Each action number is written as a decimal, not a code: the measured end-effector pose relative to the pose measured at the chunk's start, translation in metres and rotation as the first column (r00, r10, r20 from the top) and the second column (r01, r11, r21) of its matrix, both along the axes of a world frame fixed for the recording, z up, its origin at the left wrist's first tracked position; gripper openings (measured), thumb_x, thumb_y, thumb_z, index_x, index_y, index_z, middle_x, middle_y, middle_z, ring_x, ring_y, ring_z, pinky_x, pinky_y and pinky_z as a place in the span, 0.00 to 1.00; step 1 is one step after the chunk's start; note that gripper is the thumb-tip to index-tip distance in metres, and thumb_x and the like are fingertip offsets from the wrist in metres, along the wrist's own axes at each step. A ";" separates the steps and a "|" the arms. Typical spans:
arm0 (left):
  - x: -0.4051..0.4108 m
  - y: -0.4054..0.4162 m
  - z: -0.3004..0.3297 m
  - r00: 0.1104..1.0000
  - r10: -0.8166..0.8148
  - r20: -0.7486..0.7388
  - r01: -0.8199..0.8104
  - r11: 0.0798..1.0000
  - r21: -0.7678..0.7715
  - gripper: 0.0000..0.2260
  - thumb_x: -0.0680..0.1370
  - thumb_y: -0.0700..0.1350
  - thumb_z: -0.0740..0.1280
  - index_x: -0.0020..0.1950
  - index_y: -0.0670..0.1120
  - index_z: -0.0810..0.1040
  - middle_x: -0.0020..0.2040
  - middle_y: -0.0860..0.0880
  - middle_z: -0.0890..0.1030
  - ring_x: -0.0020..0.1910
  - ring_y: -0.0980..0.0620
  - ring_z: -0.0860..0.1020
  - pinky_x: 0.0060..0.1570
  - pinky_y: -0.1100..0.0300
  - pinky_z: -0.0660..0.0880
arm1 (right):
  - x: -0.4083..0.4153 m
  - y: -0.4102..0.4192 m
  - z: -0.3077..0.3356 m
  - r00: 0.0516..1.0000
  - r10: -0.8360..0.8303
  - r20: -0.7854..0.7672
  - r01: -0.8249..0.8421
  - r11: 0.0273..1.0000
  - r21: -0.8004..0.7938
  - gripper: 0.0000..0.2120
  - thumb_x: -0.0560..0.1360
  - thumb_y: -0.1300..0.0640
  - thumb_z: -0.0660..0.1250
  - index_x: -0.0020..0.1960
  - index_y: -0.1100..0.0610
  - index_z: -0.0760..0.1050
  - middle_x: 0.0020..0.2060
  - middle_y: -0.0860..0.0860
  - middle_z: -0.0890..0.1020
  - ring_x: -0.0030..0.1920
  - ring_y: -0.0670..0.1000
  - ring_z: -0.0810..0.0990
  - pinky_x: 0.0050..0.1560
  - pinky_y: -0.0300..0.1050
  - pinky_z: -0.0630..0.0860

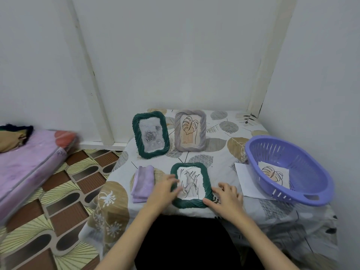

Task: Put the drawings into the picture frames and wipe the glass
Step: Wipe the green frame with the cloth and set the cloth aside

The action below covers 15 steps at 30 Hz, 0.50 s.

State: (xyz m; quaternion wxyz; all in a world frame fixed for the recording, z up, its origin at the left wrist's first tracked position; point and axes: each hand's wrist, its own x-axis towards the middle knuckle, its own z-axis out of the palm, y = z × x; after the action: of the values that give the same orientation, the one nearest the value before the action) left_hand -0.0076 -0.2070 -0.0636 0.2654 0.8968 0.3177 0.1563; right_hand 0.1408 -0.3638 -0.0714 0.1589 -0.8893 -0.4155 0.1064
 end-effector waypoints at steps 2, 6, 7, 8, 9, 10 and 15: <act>-0.009 0.013 0.011 0.938 0.309 0.161 -0.329 0.937 0.118 0.14 0.79 0.45 0.59 0.62 0.42 0.74 0.64 0.44 0.74 0.62 0.48 0.71 0.61 0.55 0.67 | -0.003 -0.001 0.000 0.999 0.021 0.036 -0.020 0.999 -0.033 0.28 0.70 0.33 0.59 0.67 0.43 0.67 0.69 0.49 0.64 0.68 0.53 0.59 0.65 0.52 0.57; -0.030 0.046 0.023 0.738 0.660 -0.140 -0.673 0.734 -0.087 0.21 0.79 0.51 0.57 0.66 0.38 0.65 0.66 0.37 0.67 0.64 0.38 0.67 0.61 0.47 0.67 | -0.006 -0.001 0.000 0.998 0.005 0.066 -0.003 1.000 -0.028 0.28 0.72 0.34 0.59 0.68 0.44 0.65 0.70 0.51 0.63 0.68 0.54 0.59 0.65 0.52 0.57; -0.033 0.050 0.024 0.735 0.629 -0.254 -0.672 0.726 -0.146 0.23 0.78 0.51 0.60 0.66 0.37 0.64 0.66 0.37 0.67 0.65 0.38 0.67 0.62 0.48 0.67 | -0.006 0.000 0.000 0.998 0.003 0.065 -0.001 0.999 -0.032 0.28 0.72 0.34 0.59 0.69 0.44 0.64 0.70 0.51 0.62 0.68 0.54 0.59 0.65 0.52 0.57; -0.034 0.053 0.026 0.751 0.577 -0.322 -0.649 0.735 -0.195 0.23 0.77 0.49 0.63 0.66 0.36 0.65 0.66 0.37 0.69 0.66 0.39 0.67 0.62 0.50 0.68 | -0.006 0.001 0.001 0.998 0.000 0.064 0.003 0.999 -0.034 0.29 0.71 0.34 0.59 0.69 0.44 0.63 0.71 0.51 0.62 0.68 0.55 0.59 0.65 0.52 0.58; -0.035 0.054 0.028 0.778 0.522 -0.349 -0.612 0.755 -0.235 0.23 0.76 0.48 0.66 0.64 0.35 0.67 0.64 0.38 0.71 0.64 0.40 0.69 0.60 0.52 0.69 | -0.007 0.002 0.002 0.998 -0.006 0.062 0.008 1.000 -0.030 0.30 0.71 0.35 0.60 0.70 0.44 0.62 0.71 0.51 0.62 0.68 0.55 0.59 0.65 0.52 0.58; -0.035 0.055 0.031 0.804 0.483 -0.348 -0.581 0.764 -0.282 0.21 0.74 0.46 0.68 0.61 0.35 0.69 0.62 0.38 0.73 0.61 0.41 0.72 0.58 0.53 0.70 | -0.007 0.004 0.004 0.998 -0.009 0.058 0.010 1.000 -0.021 0.32 0.71 0.36 0.62 0.71 0.45 0.61 0.71 0.51 0.61 0.68 0.55 0.59 0.65 0.52 0.58; -0.031 0.051 0.040 0.882 0.403 -0.243 -0.469 0.709 -0.527 0.14 0.73 0.43 0.70 0.52 0.39 0.68 0.50 0.41 0.73 0.45 0.45 0.73 0.42 0.57 0.73 | -0.013 0.019 0.016 0.997 0.030 0.069 -0.031 0.999 0.010 0.33 0.71 0.45 0.66 0.72 0.47 0.58 0.69 0.50 0.63 0.67 0.54 0.60 0.64 0.50 0.59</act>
State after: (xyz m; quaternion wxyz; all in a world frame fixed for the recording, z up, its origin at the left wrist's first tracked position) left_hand -0.0383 -0.1559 -0.0240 0.4589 0.6817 0.5664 0.0622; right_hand 0.1280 -0.3450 -0.0558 0.1477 -0.8850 -0.4349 0.0760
